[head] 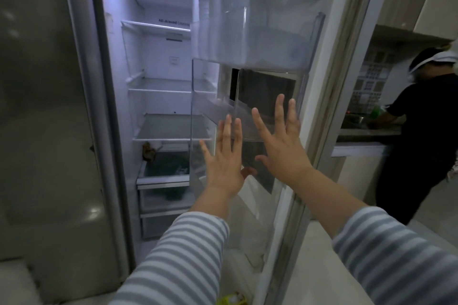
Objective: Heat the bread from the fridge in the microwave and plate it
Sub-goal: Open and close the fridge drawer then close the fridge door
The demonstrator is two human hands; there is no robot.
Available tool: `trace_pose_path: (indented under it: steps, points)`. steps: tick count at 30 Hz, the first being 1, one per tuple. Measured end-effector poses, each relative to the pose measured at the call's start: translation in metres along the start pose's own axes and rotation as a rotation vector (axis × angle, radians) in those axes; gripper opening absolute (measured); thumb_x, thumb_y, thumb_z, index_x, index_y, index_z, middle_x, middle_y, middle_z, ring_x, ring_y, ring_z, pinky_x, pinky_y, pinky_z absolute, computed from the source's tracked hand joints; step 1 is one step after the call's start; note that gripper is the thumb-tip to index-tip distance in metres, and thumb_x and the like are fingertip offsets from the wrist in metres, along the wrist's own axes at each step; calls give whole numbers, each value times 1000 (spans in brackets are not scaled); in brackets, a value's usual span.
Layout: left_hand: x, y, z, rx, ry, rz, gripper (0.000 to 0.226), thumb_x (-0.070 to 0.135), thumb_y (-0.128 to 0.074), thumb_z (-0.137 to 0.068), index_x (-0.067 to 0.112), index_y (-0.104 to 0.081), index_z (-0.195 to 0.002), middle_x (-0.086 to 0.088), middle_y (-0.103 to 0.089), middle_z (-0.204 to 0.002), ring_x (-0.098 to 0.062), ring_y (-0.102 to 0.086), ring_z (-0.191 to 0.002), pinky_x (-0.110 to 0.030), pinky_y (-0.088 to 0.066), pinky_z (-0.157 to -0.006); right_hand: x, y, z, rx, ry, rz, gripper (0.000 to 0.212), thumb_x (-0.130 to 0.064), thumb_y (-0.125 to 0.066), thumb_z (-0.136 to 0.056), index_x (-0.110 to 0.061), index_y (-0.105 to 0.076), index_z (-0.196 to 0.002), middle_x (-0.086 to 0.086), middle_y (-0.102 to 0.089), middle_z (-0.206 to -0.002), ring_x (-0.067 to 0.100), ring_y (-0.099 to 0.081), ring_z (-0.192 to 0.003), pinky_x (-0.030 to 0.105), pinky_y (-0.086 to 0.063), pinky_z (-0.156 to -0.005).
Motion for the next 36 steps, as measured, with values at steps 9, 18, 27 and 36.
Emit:
trace_pose_path:
  steps: [9, 18, 27, 36]
  points:
    - [-99, 28, 13, 33, 120, -49, 123, 66, -53, -81, 22, 52, -128, -1, 42, -150, -22, 31, -142, -66, 5, -109, -105, 20, -20, 2, 31, -96, 101, -36, -67, -84, -30, 7, -152, 16, 35, -152, 44, 33, -137, 60, 7, -113]
    - [-111, 43, 43, 153, 193, 41, 99, 35, -52, -91, 22, 31, -144, -1, 23, -159, -21, 19, -147, -62, -2, -115, -130, 61, -6, 371, 338, -233, 46, -6, -53, -79, -14, -61, -123, 20, -38, -149, 36, -31, -141, 55, -27, -113]
    - [-60, 20, 76, 357, 211, 110, 105, 19, -75, -68, 19, -14, -152, -11, -30, -145, -29, -47, -120, -41, -46, -95, -84, 18, -32, 149, 235, -289, 80, -20, -54, -93, -20, -1, -154, 8, 9, -161, 25, 6, -149, 55, -10, -118]
    - [-129, -36, 44, 107, 446, 416, 104, 3, -52, -92, 43, 34, -134, -16, -28, -146, -31, -49, -119, -45, -47, -94, -146, -26, -87, 145, 438, -179, 105, -25, -67, -86, -33, 15, -150, 10, 22, -158, 32, 11, -148, 59, -9, -115]
Point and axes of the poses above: each hand's wrist, its own z-axis away from the middle knuckle, its own y-axis out of the back of the hand, x = y × z, the point moved 8 cm from there along -z, towards the middle knuckle
